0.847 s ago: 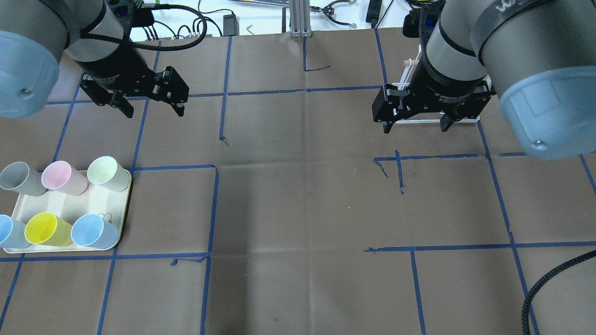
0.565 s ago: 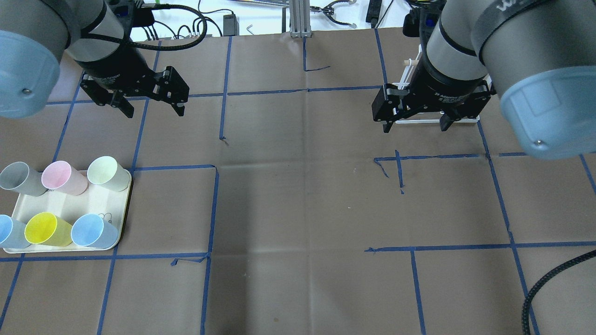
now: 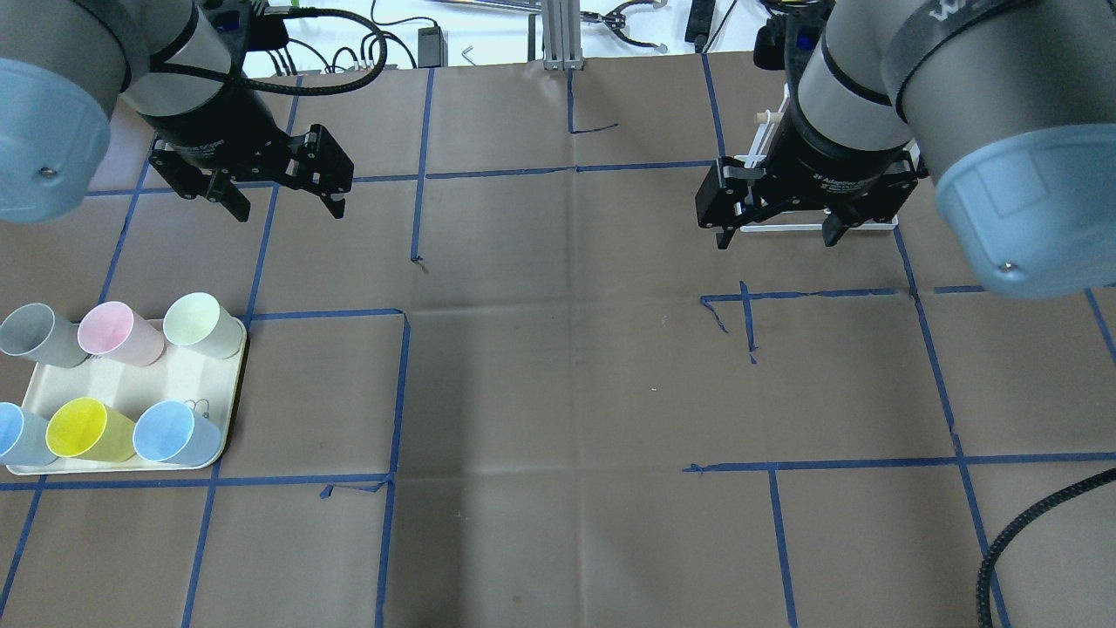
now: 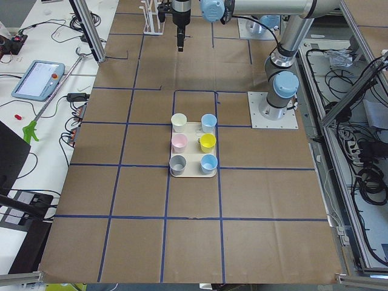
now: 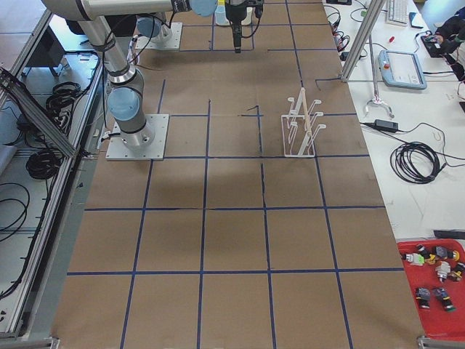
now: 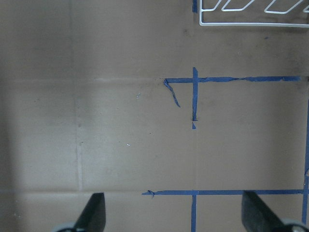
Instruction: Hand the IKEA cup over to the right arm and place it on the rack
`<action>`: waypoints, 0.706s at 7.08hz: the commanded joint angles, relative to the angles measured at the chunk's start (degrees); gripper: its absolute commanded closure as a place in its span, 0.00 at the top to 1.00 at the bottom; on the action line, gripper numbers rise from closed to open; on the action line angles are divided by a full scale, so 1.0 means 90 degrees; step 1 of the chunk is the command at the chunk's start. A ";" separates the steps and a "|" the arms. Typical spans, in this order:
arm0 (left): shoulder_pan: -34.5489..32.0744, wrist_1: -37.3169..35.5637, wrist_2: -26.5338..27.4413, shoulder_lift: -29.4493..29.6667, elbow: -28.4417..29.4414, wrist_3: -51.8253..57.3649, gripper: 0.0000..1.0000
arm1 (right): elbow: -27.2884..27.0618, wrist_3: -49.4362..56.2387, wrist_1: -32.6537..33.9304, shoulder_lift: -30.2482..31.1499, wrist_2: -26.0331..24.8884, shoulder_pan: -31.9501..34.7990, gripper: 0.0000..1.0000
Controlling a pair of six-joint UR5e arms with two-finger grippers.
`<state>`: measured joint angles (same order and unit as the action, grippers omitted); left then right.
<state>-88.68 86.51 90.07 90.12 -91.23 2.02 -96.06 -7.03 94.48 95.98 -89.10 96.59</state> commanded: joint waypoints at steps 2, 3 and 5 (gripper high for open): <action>0.0009 0.0007 0.0012 -0.0013 0.0019 0.0010 1.00 | 0.0000 0.0000 0.0010 -0.0010 -0.0012 0.0000 1.00; 0.0029 -0.0003 0.0002 -0.0013 0.0019 0.0039 1.00 | 0.0000 0.0000 0.0010 -0.0010 -0.0022 0.0000 1.00; 0.0475 0.0017 -0.0008 -0.0023 0.0019 0.0262 1.00 | 0.0000 0.0000 0.0019 -0.0010 -0.0002 0.0000 1.00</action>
<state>-87.11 86.57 90.04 90.01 -91.00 2.94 -96.06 -7.03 94.62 95.89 -89.21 96.59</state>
